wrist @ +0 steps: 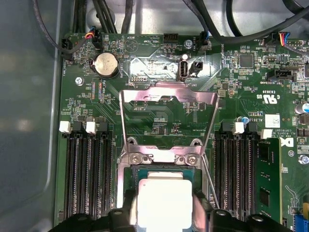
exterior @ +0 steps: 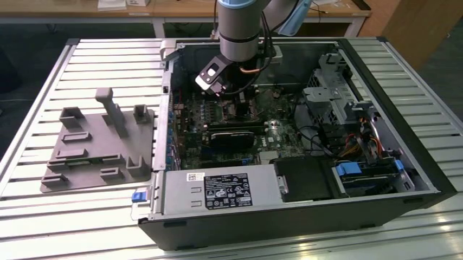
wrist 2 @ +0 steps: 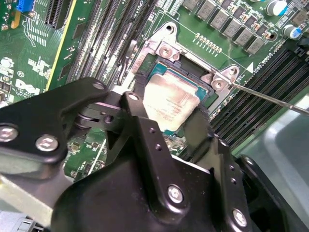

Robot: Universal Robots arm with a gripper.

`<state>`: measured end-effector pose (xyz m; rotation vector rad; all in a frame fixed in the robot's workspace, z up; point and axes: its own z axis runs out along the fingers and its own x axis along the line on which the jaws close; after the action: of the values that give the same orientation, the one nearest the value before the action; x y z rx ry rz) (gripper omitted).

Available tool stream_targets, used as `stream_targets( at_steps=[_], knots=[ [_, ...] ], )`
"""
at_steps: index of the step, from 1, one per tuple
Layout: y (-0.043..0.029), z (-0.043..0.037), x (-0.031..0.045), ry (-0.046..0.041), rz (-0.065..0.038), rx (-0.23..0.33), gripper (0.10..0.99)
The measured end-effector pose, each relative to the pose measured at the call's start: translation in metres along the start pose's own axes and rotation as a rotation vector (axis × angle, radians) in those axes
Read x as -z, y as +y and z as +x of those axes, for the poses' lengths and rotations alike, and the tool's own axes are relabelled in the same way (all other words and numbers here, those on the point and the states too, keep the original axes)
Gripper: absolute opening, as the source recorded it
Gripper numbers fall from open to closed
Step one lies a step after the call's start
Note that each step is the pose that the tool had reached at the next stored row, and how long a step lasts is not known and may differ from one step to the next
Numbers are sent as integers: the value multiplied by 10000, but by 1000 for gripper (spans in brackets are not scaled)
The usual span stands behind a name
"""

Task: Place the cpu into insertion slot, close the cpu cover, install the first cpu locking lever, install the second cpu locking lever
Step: 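Place the cpu into insertion slot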

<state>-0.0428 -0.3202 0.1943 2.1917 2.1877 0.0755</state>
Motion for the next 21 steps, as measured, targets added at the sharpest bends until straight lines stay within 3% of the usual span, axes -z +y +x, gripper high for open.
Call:
stream_targets(
  at_steps=[1, 6, 13, 21],
  knots=[
    [0, 0, 0, 0, 1, 0, 604],
    [0, -1, 9, -7, 4, 0, 604],
    [5, -1, 84, -5, 3, 0, 604],
    [5, 0, 91, -4, 2, 0, 588]
  ],
)
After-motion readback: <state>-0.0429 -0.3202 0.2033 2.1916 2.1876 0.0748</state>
